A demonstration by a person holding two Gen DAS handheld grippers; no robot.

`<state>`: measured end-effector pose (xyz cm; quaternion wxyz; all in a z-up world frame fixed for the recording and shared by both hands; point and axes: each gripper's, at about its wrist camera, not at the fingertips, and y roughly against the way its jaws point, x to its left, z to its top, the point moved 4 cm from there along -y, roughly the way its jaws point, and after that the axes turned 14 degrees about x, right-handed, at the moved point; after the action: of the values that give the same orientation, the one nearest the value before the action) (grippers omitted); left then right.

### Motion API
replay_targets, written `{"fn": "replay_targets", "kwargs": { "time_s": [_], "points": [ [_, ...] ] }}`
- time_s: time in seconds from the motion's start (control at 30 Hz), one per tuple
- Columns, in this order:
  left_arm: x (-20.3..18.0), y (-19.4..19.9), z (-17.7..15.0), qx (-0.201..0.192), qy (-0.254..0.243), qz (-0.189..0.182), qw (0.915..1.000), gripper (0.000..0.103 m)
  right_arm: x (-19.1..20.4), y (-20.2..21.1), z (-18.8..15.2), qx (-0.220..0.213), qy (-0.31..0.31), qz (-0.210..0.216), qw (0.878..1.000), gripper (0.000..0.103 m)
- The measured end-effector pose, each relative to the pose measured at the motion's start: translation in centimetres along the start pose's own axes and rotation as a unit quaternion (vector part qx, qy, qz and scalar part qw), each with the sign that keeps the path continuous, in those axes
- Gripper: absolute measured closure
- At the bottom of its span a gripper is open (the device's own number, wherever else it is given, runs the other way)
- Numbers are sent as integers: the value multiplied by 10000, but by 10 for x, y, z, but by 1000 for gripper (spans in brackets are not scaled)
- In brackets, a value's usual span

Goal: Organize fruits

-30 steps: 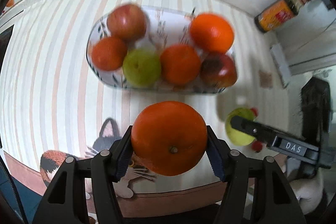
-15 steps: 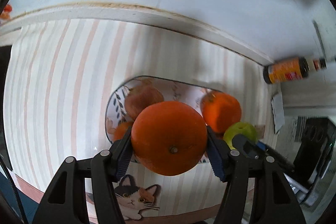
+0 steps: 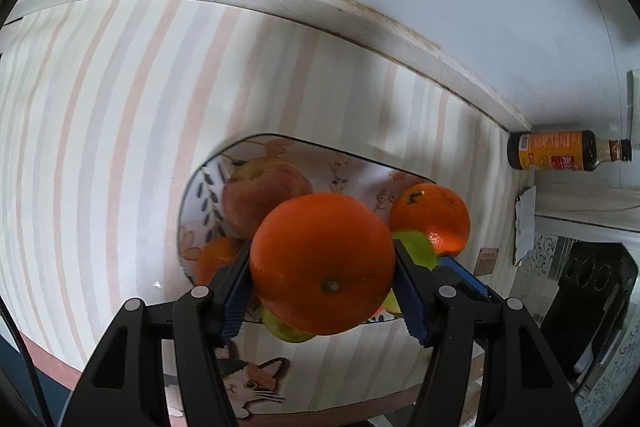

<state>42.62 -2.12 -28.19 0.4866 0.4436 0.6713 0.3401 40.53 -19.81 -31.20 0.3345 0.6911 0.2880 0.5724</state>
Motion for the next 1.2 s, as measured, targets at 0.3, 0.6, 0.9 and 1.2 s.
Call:
{"fn": "replay_targets", "kwargs": {
  "time_s": [0.3,0.6,0.9,1.2],
  "points": [
    [-7,-24,1,319,-93,197,9993,42,-8,18,-3,-168,-158,-61,9997,33],
    [-2,-35,-6,395,-122,390,9984,4,-19,35,-11,-377,-235,-883,9951,10],
    [1,-6,-32,-374,-237,827,9956,0,-18,45,-28,-489,37,-1915,9803,8],
    [11,22,-88,-1309,-275,1572,9785,0,-2,62,-72,-690,418,-2381,9679,8]
  ]
}}
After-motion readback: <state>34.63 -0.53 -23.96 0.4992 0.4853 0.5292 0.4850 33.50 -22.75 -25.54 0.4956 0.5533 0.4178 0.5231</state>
